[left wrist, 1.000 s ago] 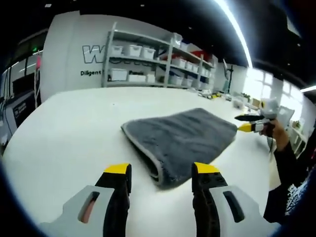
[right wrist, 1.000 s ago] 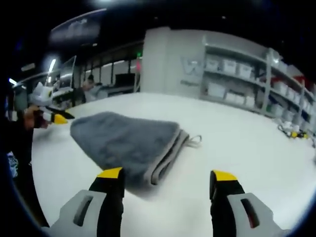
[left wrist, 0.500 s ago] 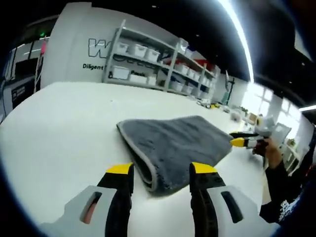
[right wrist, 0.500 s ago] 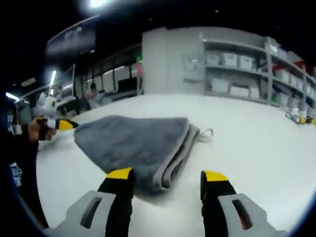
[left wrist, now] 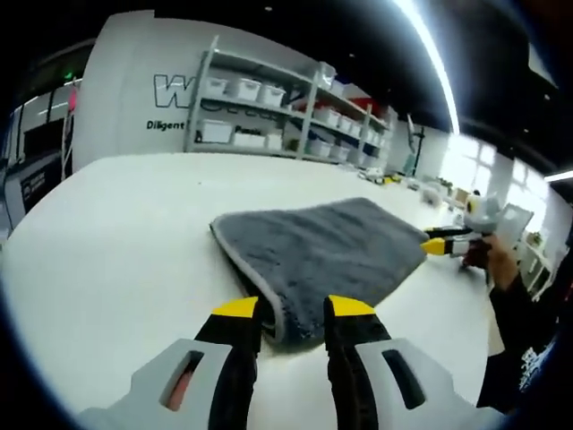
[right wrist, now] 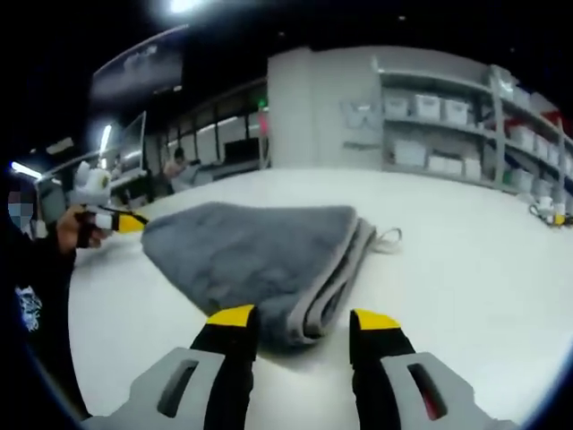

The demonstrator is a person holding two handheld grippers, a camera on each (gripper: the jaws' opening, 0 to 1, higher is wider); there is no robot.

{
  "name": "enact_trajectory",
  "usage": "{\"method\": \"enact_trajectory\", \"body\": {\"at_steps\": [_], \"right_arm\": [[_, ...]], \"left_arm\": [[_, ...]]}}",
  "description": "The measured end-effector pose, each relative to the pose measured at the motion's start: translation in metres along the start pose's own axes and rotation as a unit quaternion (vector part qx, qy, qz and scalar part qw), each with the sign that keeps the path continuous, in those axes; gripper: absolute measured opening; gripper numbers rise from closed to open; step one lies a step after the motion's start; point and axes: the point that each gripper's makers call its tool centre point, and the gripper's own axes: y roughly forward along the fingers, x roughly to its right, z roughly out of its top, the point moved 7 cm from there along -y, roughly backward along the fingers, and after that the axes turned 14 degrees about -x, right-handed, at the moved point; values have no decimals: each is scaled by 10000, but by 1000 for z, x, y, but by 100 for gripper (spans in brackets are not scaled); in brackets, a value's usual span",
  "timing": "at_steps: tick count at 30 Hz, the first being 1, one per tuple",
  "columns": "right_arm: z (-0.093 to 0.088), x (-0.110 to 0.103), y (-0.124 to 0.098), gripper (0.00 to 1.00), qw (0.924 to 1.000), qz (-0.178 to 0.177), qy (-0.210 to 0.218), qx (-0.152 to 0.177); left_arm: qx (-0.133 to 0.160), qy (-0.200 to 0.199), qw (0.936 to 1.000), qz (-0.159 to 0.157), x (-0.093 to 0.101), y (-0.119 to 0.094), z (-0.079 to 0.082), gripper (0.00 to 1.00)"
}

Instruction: Open the folded towel by lifting each exposed corner and separating the folded layers until the towel lies flat within the target outline without major curled edges

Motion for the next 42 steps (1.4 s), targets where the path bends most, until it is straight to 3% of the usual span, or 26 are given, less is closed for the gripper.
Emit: {"method": "enact_trajectory", "body": {"at_steps": [11, 18, 20, 24, 28, 42], "right_arm": [[-2, -5, 2, 34, 10000, 88, 40, -4], [-2, -8, 2, 31, 9999, 124, 35, 6], [-2, -8, 2, 29, 9999, 124, 27, 8], [-2, -10, 2, 28, 9999, 110, -43, 13], [-2, -10, 2, 29, 9999, 110, -33, 2], [-1, -8, 2, 28, 9999, 118, -25, -10]], "left_arm": [[-22, -4, 10000, -52, 1, 4, -1, 21], [-6, 42, 10000, 21, 2, 3, -2, 13], [75, 75, 9998, 171, -1, 2, 0, 9], [39, 153, 9997, 207, -1, 2, -1, 9], [7, 142, 9997, 211, -1, 2, -2, 17], [-11, 289, 9991, 301, -1, 5, -3, 6]]}}
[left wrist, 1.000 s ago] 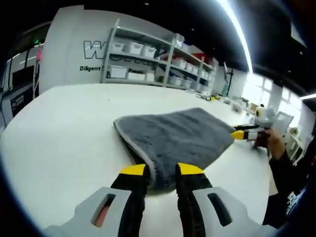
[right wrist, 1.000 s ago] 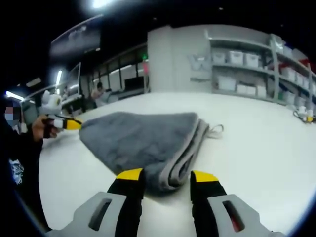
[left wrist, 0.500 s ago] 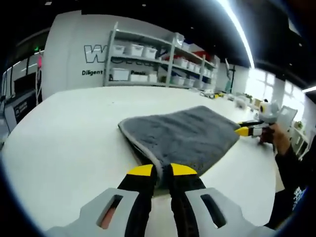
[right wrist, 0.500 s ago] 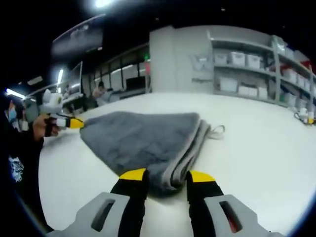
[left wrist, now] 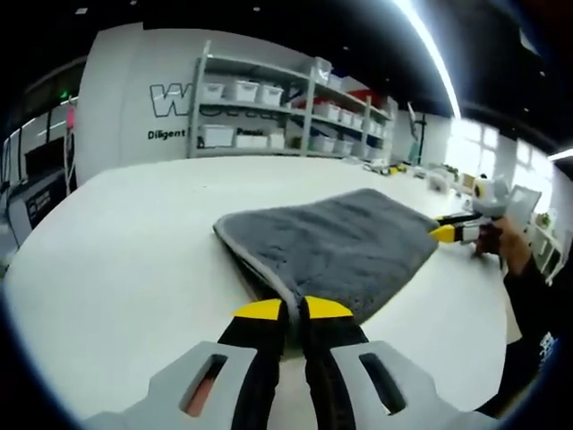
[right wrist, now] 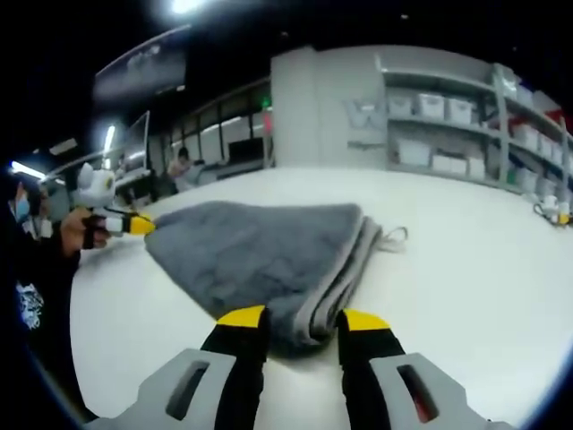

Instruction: Open the folded towel by lifting each exposed corner and separating the folded layers until the towel lies flat within the target outline without major curled edges

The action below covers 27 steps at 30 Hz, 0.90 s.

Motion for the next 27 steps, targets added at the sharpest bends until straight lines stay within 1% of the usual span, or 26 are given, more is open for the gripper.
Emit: {"method": "enact_trajectory", "body": {"at_steps": [8, 13, 20, 23, 25, 27], "right_arm": [[2, 4, 0, 27, 10000, -10, -61, -13], [6, 9, 0, 25, 9998, -73, -177, -98], [17, 18, 6, 23, 9984, -133, -435, -334], [22, 25, 10, 23, 9982, -102, -426, -412], [25, 29, 14, 22, 9975, -73, -473, -513], [28, 31, 16, 22, 9959, -72, -624, -655]], "left_arm": [[-53, -31, 10000, -35, 0, -2, -2, 6], [-120, 30, 9999, -96, 3, -3, -4, 5], [-190, 134, 9993, -295, 9, -6, -7, 5], [-217, 194, 9988, -388, 14, -8, -8, 5], [-244, 259, 9984, -441, 19, -9, -10, 5], [-283, 356, 9978, -481, 23, -10, -12, 5]]}}
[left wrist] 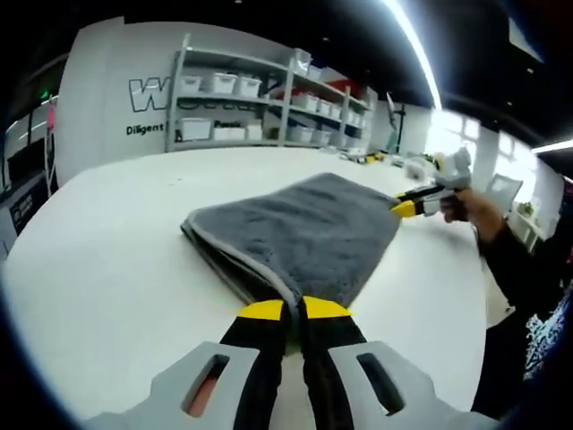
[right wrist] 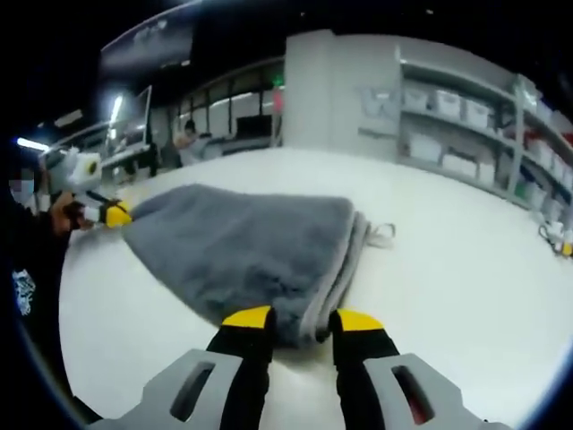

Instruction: Open the folded towel by lifting each exposed corner and separating the folded layers until the towel lies flat within the target outline without major curled edges

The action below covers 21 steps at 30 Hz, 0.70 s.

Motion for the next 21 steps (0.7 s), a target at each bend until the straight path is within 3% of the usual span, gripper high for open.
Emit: {"method": "enact_trajectory", "body": {"at_steps": [12, 21], "right_arm": [[27, 15, 4, 20, 9967, -258, -592, -492], [33, 22, 19, 22, 9929, -256, -786, -851]], "left_arm": [[-151, 481, 9985, -214, 27, -3, -3, 5], [-65, 487, 9980, -386, 35, -2, -5, 4]]}}
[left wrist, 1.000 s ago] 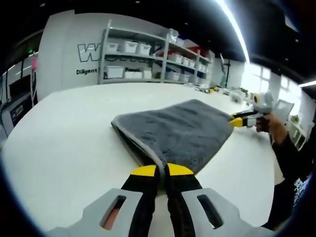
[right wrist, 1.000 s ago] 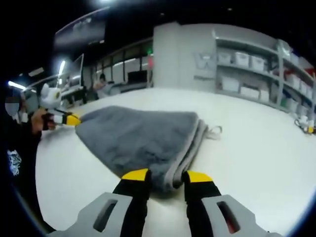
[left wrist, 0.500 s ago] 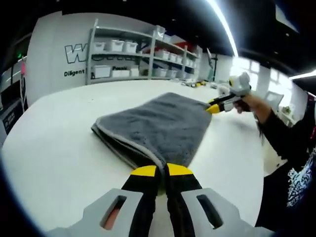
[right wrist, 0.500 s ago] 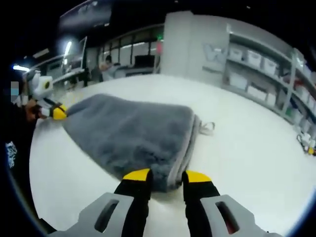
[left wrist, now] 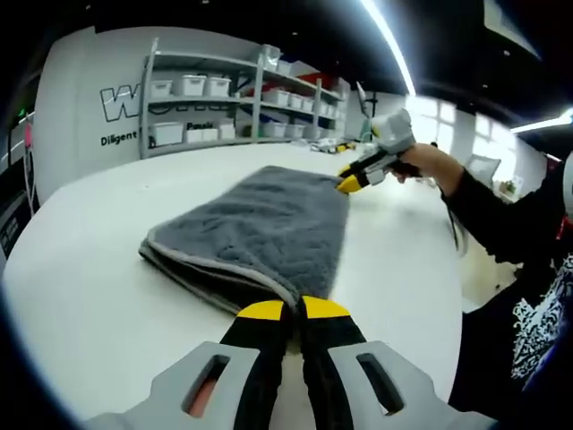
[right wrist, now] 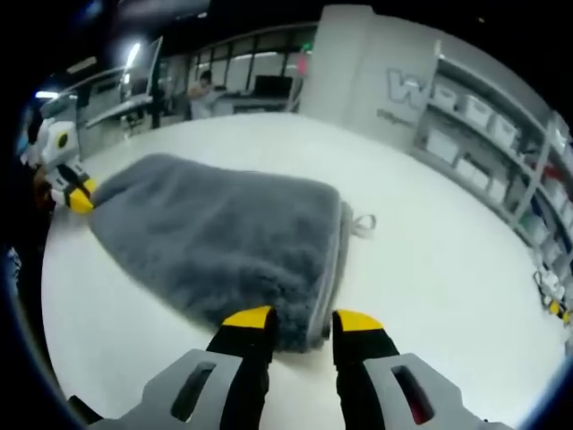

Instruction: Open the folded towel by lifting each exposed corner and separating the folded layers until the towel lies flat within the target outline without major curled edges

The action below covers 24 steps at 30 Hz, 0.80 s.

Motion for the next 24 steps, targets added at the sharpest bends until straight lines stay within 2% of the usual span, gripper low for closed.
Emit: {"method": "enact_trajectory", "body": {"at_steps": [10, 16, 24], "right_arm": [[20, 9, 18, 22, 9992, -84, -245, -303], [32, 12, 25, 22, 9974, -142, -471, -534], [49, 15, 36, 22, 9931, -206, -760, -870]], "left_arm": [[22, 223, 9997, -107, 19, 4, 2, 5], [6, 221, 9997, -101, 22, 6, 2, 5], [190, 339, 9992, 101, 39, 10, 2, 5]]}}
